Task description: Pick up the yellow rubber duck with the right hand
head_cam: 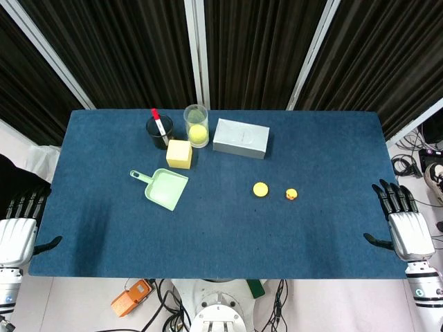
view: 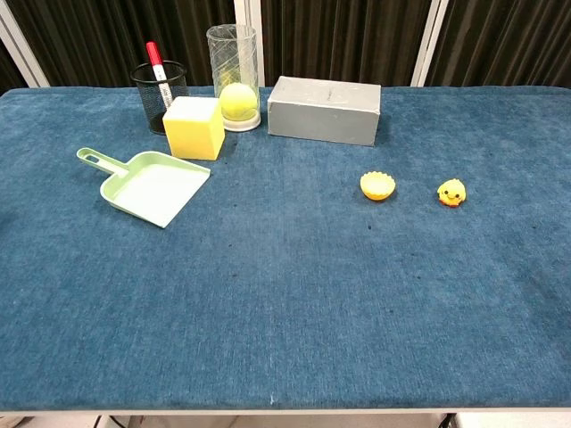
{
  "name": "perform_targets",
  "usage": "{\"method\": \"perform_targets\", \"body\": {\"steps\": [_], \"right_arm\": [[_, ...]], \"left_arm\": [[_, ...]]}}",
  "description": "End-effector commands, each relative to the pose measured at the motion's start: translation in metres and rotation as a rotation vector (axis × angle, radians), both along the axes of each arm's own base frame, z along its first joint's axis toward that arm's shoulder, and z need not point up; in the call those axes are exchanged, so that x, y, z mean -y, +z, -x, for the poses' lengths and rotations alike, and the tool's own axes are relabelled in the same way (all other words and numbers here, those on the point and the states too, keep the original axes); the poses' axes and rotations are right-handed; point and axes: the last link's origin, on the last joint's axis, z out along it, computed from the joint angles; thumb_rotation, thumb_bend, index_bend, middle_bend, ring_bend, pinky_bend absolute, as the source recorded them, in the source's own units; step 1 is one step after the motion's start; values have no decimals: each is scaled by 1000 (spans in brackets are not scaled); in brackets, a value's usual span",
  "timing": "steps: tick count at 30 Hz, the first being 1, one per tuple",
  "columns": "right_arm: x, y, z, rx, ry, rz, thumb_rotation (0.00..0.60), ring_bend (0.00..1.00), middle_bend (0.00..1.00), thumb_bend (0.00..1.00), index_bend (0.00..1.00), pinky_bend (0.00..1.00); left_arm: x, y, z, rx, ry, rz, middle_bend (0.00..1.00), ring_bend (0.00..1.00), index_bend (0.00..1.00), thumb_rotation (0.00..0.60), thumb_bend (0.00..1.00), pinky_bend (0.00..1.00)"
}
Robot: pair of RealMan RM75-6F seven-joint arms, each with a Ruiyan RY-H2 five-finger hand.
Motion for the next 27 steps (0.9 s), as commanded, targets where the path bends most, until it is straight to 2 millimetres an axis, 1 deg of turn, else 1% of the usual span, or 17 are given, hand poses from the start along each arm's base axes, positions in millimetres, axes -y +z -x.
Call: {"method": "perform_targets", "body": {"steps": [1,5,8,10,11,14,15,18,19,21,24,27], "right_arm": [[1,-2,-1,-1,2,-7,600,0,50,102,0,69],[8,-7,-6,4,12,-33,600,0,50,102,0,87],[22,-17,-15,3,30,-93,600,0,50,102,0,128],[39,-27,-24,-10,33,-155,600,1,50,101,0,144],[51,-35,-30,-15,37,-189,600,1,50,101,0,146],[80,-55,-44,-13,37,-274,600,1,50,102,20,149],[93,-66,-50,-9,33,-308,600,3,50,105,38,153],[120,-92,-60,-21,23,-383,600,17,52,141,97,165],[127,-100,-63,-28,20,-401,600,21,53,150,112,169],[139,-117,-69,-38,17,-434,600,34,62,190,173,177],[151,-137,-75,-53,9,-467,600,44,80,258,284,184],[158,-150,-76,-66,-9,-488,600,52,93,291,358,189]], "left_arm": [[0,0,0,-1,1,-1,0,0,46,600,0,0],[-1,1,0,-4,1,-1,0,0,46,600,0,0],[-2,-1,-1,1,-4,-1,0,0,46,600,0,0],[-4,-2,-1,7,-10,0,0,0,47,600,0,0],[-5,-3,-2,8,-12,0,0,0,47,600,0,0],[-6,-5,-2,10,-16,2,0,0,46,600,0,0],[-6,-5,-2,10,-15,3,0,0,46,600,0,0],[-5,-6,-1,11,-10,3,0,0,46,600,0,0],[-5,-7,0,11,-7,4,0,0,46,600,0,0],[-4,-7,2,10,2,3,0,0,47,600,0,0],[-3,-7,4,10,11,2,0,0,46,600,0,0],[-2,-7,6,8,18,1,0,0,46,600,0,0]]}}
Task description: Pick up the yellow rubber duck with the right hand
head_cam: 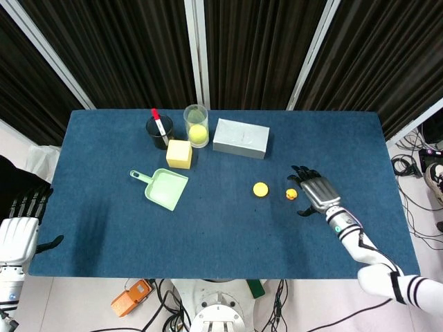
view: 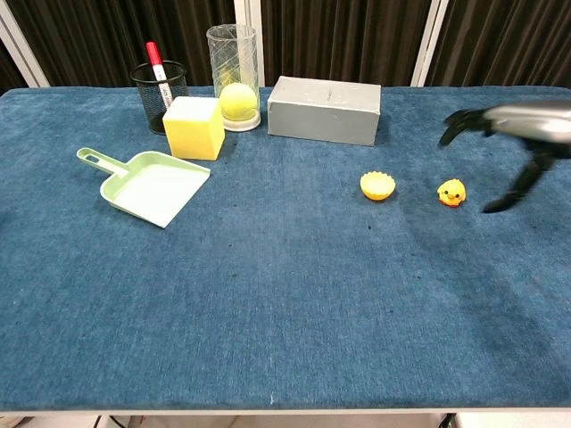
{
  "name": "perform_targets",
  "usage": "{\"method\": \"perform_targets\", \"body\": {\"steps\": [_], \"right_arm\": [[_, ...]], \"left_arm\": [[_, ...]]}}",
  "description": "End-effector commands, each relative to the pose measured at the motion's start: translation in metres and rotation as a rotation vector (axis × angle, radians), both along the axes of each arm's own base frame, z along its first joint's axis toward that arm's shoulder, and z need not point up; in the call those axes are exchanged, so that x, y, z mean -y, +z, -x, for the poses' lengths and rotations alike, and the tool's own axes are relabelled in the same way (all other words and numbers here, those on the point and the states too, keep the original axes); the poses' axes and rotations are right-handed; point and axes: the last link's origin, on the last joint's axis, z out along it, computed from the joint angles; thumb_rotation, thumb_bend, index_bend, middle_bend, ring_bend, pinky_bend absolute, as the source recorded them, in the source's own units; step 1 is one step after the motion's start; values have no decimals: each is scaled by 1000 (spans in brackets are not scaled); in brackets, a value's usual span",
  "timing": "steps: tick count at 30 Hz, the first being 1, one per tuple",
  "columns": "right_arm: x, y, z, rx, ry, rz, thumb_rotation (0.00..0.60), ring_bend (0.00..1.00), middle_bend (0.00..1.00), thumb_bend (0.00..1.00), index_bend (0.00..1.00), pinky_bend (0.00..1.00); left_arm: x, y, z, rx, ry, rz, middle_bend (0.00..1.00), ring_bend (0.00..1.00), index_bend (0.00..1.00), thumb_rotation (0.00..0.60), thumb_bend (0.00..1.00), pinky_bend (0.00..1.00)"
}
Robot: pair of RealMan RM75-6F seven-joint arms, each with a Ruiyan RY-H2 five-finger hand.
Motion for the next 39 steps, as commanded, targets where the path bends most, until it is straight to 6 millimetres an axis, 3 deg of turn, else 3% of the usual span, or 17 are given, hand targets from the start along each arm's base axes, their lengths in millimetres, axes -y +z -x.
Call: {"method": "perform_targets", "body": {"steps": [1,5,14,21,27,33,39], "right_arm": [[12,-18,-4,-24,-13,-26,600,54,96,299,369,189],[17,-25,0,-32,-39,-35,600,67,115,339,423,196],[25,-24,10,-36,-75,-16,600,83,139,367,446,203],[27,-26,13,-35,-82,-8,600,113,184,448,601,222],[29,-23,13,-8,-76,18,600,128,193,467,649,224],[27,1,-4,48,-17,52,600,129,195,487,649,224],[31,18,-42,123,57,60,600,129,195,487,648,224]], "left_arm": [[1,0,1,0,6,-2,0,0,46,600,0,0],[2,0,4,1,14,-5,0,0,46,600,0,0],[3,-1,5,-4,21,-4,0,0,46,600,0,0],[2,-2,5,-6,19,-7,0,0,46,600,0,0],[1,-1,6,-10,21,-8,0,0,46,600,0,0],[0,-1,5,-9,18,-9,0,0,46,600,0,0],[0,-1,5,-3,13,-10,0,0,46,600,0,0]]}}
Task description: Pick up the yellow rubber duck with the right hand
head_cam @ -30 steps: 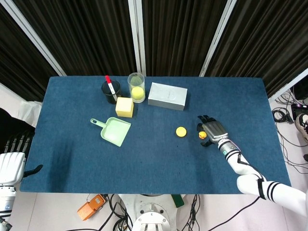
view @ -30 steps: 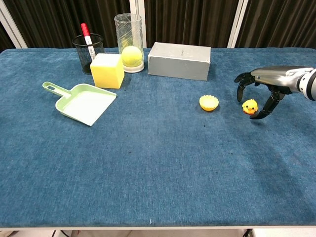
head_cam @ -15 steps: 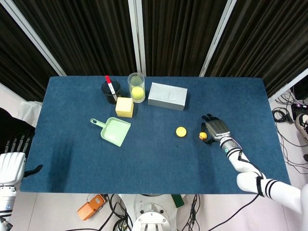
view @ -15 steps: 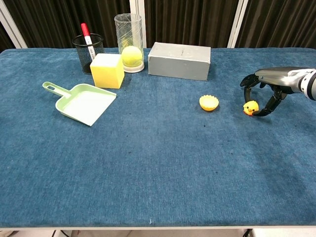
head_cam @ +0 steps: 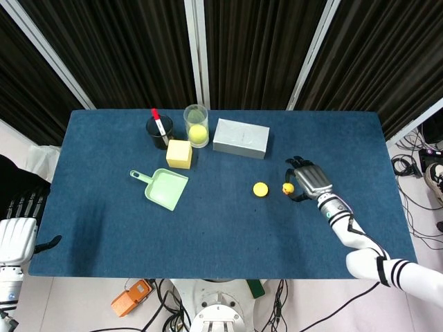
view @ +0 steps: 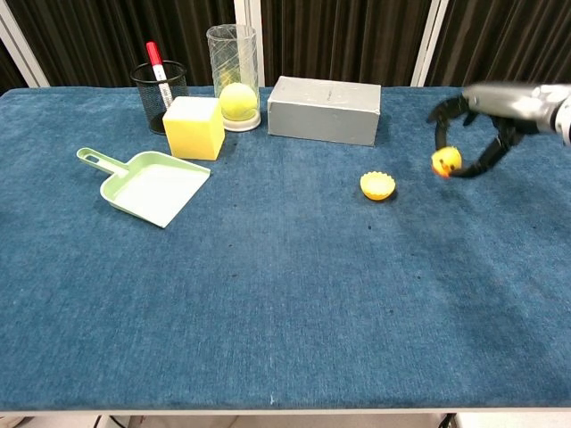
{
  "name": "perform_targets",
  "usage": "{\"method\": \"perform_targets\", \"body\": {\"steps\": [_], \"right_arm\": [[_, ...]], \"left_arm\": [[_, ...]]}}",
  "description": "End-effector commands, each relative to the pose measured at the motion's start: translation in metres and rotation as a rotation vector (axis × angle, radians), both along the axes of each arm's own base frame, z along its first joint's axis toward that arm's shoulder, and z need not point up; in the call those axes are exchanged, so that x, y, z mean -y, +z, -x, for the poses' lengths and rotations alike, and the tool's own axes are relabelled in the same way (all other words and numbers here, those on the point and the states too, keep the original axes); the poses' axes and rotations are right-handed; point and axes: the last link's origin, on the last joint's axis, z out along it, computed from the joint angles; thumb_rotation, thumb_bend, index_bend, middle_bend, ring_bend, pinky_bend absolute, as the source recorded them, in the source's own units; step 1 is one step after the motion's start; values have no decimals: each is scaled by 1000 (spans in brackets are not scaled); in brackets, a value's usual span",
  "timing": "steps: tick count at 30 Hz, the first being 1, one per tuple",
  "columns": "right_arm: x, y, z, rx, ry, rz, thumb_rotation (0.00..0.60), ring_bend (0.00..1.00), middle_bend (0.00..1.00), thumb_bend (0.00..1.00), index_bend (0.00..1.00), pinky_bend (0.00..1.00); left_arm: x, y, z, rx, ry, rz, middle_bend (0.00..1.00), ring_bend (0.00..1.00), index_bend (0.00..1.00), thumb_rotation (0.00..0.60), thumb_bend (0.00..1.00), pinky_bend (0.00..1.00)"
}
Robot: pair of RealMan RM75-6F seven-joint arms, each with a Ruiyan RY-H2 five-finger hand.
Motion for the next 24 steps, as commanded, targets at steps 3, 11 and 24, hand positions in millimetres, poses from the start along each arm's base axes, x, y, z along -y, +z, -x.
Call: {"method": "perform_targets", "body": {"steps": [3,11,24], "right_arm": [[10,10,-34,20,75,8,600,129,195,487,647,224],[21,-29,-56,-64,109,-54,600,129,195,488,637,224],[23,-59,-57,-132,96,-87,600,129,195,488,614,223]], "left_arm": [[2,-1,1,1,5,2,0,0,47,600,0,0],[5,-2,7,8,22,1,0,0,47,600,0,0],[10,-4,14,15,38,-2,0,0,46,600,0,0]]}}
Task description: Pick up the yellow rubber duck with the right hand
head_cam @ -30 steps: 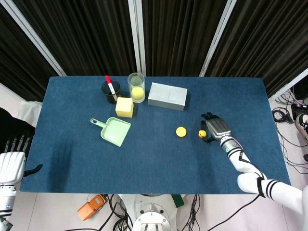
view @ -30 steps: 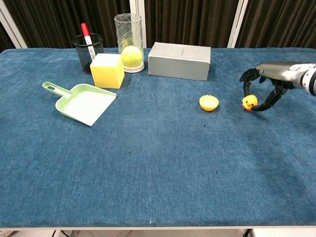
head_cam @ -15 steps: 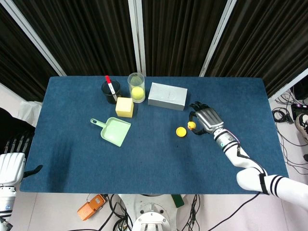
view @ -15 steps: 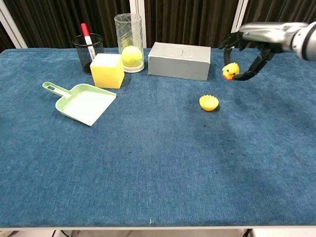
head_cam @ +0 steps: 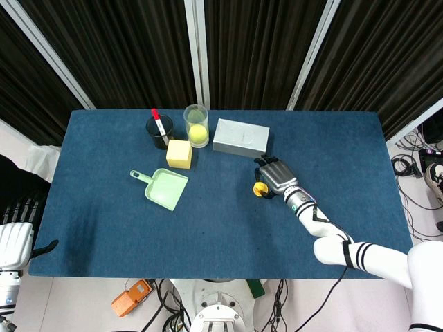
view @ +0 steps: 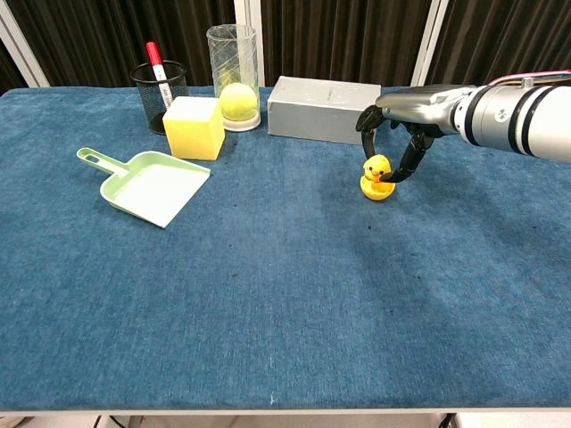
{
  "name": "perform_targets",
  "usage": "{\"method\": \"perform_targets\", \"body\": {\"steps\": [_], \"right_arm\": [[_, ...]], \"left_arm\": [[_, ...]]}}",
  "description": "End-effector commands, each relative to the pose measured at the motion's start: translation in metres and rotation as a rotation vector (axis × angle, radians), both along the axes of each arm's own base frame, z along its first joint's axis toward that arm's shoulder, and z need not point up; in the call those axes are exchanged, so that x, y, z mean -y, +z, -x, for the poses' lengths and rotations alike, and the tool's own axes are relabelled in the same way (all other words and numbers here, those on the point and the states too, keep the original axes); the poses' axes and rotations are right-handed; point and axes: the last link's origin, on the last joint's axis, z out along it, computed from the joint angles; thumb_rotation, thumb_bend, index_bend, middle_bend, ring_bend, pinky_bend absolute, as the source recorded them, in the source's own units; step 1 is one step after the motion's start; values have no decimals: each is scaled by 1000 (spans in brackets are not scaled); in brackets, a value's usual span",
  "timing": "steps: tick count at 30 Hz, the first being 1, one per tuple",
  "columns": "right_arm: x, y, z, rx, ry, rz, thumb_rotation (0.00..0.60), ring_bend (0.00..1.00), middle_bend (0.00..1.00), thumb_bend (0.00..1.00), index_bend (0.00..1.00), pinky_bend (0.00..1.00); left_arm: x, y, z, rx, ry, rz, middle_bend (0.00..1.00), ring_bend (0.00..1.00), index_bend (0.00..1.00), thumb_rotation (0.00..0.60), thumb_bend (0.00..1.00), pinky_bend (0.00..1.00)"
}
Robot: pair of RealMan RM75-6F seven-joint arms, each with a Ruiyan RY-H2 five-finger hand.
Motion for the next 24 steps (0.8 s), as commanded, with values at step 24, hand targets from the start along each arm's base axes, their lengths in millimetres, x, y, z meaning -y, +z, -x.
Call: {"method": "perform_targets", "body": {"steps": [24], "right_arm": [[-8,32,9,31,-6,63,600,66,194,489,256,152]], "left_arm": [[-6,-1,-2,-5,-14,2,0,0,46,600,0,0]]}}
